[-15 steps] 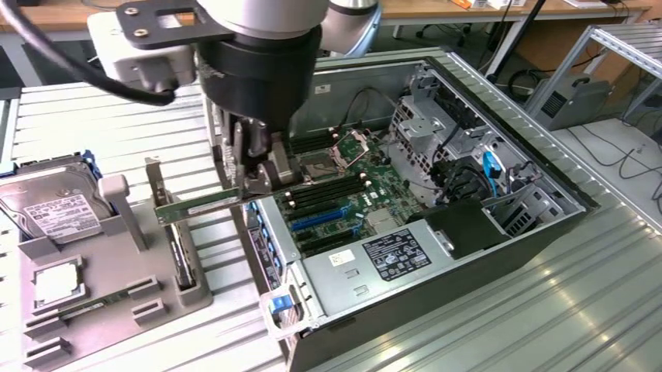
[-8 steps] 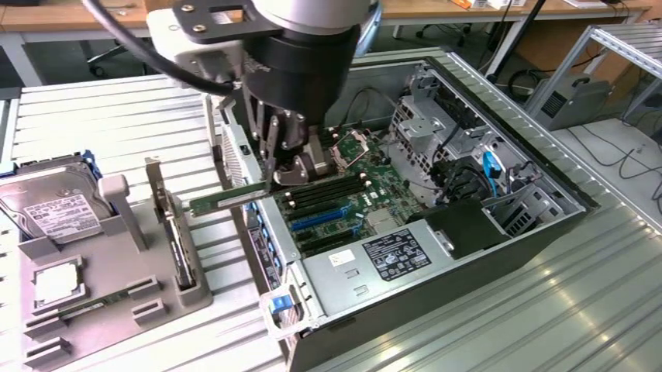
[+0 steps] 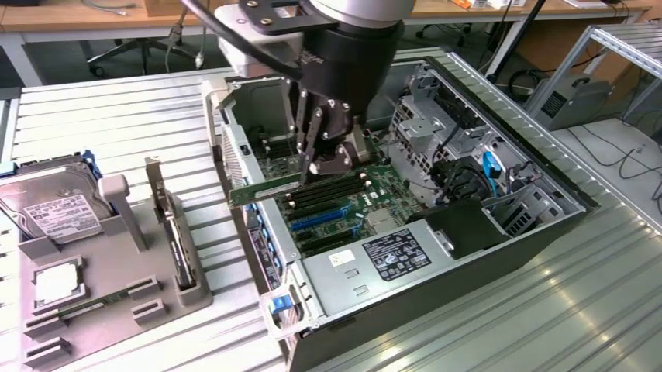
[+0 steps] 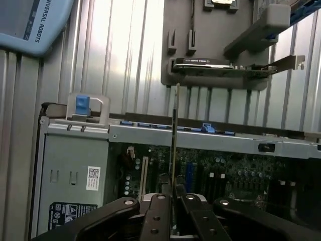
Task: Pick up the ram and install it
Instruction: 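Pick up the ram and move it above insertion slot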
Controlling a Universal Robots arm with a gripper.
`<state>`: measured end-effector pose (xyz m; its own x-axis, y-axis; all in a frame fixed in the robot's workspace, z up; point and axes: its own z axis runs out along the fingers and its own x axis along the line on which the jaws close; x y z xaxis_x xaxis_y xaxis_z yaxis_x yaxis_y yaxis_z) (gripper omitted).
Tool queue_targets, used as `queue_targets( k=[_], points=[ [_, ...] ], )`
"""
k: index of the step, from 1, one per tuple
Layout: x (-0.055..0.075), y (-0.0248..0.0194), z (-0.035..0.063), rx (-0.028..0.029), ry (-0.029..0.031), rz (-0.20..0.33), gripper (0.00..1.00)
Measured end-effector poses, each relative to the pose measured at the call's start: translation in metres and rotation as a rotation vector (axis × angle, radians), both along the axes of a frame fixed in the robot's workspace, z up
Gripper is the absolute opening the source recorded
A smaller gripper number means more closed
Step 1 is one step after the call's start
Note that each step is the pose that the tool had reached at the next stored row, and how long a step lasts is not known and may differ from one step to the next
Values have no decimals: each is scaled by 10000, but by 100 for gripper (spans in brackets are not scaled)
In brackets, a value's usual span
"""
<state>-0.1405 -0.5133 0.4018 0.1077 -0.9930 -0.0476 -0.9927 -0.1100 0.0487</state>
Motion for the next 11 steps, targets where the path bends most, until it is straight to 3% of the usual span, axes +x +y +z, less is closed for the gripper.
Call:
queue_targets(
  k=[2,11],
  points=[
    [104,38,0,-55,0,1,14],
    [472,215,-2,-184,0,-2,14]
  ],
)
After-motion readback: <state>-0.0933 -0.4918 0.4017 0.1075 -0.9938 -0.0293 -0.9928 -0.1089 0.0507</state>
